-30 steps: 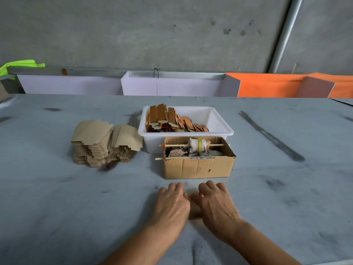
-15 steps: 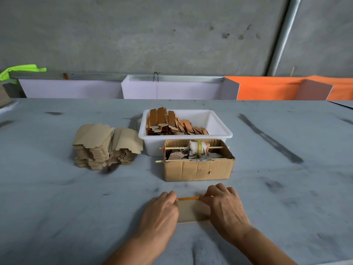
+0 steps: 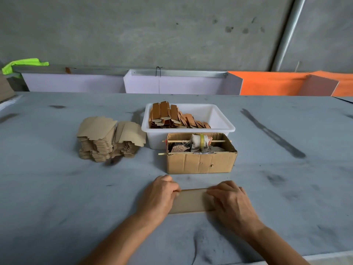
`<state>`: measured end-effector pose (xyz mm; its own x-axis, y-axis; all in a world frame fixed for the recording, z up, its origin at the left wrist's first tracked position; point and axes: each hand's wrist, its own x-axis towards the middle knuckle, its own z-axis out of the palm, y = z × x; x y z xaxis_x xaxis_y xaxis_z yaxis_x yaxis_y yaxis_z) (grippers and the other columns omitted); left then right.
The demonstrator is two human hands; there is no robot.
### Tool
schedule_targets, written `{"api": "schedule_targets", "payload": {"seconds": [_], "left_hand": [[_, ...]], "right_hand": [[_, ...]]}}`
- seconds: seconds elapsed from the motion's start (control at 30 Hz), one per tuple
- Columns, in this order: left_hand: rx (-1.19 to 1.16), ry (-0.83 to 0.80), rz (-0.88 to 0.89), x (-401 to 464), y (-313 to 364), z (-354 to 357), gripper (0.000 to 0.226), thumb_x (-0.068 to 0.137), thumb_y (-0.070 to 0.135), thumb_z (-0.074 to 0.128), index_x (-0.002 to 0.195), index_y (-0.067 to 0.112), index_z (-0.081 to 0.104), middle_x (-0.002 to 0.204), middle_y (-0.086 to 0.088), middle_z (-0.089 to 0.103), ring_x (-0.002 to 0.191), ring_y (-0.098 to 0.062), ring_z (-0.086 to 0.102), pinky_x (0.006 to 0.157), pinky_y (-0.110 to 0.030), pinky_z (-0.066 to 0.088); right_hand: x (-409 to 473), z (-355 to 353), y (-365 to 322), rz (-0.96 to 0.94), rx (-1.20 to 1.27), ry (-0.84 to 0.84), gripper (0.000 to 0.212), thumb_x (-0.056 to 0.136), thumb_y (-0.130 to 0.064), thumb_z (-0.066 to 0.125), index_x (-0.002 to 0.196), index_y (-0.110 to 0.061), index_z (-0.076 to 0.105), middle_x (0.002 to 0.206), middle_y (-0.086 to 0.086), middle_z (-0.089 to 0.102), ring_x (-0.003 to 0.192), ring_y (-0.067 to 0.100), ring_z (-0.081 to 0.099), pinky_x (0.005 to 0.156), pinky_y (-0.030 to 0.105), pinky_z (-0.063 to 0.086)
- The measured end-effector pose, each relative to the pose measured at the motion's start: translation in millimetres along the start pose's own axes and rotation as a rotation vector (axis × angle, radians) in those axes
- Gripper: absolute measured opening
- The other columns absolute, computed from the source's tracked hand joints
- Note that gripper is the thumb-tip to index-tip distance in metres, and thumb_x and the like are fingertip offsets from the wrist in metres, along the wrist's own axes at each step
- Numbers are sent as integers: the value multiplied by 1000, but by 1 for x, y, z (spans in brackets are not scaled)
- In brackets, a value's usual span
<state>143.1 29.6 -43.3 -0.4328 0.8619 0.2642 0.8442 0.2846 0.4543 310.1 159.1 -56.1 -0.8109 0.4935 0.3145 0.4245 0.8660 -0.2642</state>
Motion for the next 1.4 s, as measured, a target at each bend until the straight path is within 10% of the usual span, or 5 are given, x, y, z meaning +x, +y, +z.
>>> {"api": "schedule_targets", "payload": {"seconds": [0.3, 0.67, 0.97, 1.2, 1.4], "left_hand": [[-26, 58, -34, 4, -7, 6, 10, 85, 11, 64, 91, 13, 72, 96, 1, 62, 94, -15, 56, 80, -23, 41], [-797, 164, -284, -1, -5, -9, 55, 71, 56, 52, 83, 4, 68, 70, 3, 55, 63, -7, 46, 60, -22, 37], [-1070, 158, -334, -4, 3, -6, 18, 72, 0, 74, 86, 10, 68, 61, -3, 66, 49, -8, 58, 46, -15, 42], [-1317, 339, -411, 3, 9, -1, 5, 72, 3, 70, 75, 5, 67, 63, -6, 69, 57, -12, 65, 57, -18, 53], [-1359, 298, -419, 3, 14, 2, 17, 64, 12, 71, 78, 3, 66, 65, -6, 69, 59, -13, 65, 61, -20, 56]], "right_hand": [[-14, -11, 16, -136, 199, -117, 30, 82, -57, 58, 98, -33, 66, 126, -24, 49, 123, -4, 38, 100, 26, 30], [-3, -14, 11, 187, 678, 88, 18, 89, -9, 62, 78, -23, 69, 84, -7, 70, 81, 5, 62, 70, 13, 46], [-2, -17, 8, 269, 843, 123, 17, 89, -8, 61, 76, -17, 68, 70, 1, 65, 66, 9, 58, 60, 18, 44], [-3, -23, -8, 460, 1063, 296, 36, 72, -11, 77, 102, -26, 65, 95, -7, 70, 75, 11, 66, 63, 22, 54], [1, -27, -24, 532, 1203, 206, 32, 85, -11, 66, 111, -30, 58, 66, 8, 67, 52, 14, 58, 46, 21, 43]]}}
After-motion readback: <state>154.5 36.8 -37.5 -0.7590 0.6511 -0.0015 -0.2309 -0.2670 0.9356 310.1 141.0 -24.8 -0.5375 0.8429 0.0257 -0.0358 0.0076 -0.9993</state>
